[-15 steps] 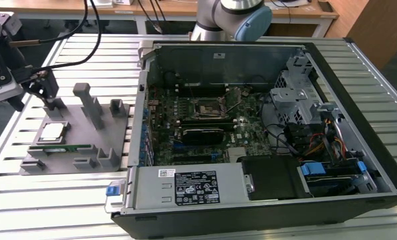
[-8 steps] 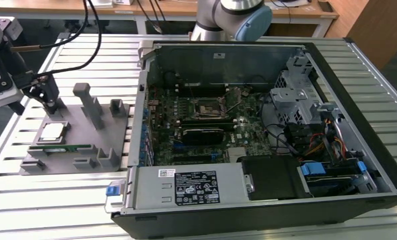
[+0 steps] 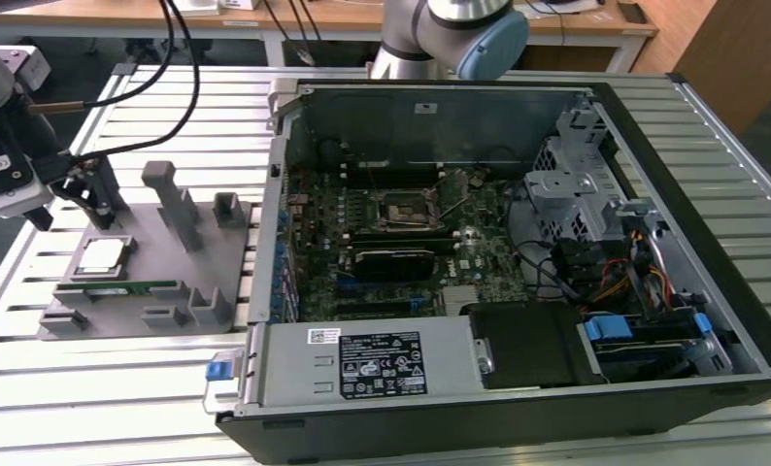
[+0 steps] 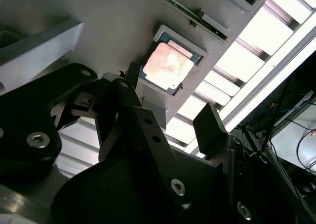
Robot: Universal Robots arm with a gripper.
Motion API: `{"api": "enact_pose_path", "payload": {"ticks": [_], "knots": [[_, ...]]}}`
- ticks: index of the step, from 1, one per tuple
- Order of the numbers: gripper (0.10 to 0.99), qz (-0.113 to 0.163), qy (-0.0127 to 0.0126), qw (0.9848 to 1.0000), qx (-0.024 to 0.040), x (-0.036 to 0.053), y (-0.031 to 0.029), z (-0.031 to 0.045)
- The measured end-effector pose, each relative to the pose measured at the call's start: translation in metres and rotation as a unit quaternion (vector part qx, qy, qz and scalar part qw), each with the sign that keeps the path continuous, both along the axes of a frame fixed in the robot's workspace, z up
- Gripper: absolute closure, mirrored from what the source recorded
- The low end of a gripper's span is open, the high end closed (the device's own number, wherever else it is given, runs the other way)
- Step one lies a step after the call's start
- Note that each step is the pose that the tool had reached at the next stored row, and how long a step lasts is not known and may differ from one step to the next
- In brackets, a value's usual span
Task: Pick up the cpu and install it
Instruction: 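Pick up the cpu and move it towards the insertion slot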
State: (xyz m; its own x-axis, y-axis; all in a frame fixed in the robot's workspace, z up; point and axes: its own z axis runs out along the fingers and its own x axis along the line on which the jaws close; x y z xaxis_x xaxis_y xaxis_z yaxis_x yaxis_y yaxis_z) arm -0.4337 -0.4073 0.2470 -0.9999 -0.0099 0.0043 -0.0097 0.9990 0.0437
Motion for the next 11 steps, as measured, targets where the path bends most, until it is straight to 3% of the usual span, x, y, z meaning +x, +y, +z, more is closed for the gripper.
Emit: {"api": "enact_pose_path", "payload": {"ticks": [11], "knots": [[0.38, -0.001, 0.0001, 1.0, 0.0, -0.0032, 0.0, -0.0196]]}}
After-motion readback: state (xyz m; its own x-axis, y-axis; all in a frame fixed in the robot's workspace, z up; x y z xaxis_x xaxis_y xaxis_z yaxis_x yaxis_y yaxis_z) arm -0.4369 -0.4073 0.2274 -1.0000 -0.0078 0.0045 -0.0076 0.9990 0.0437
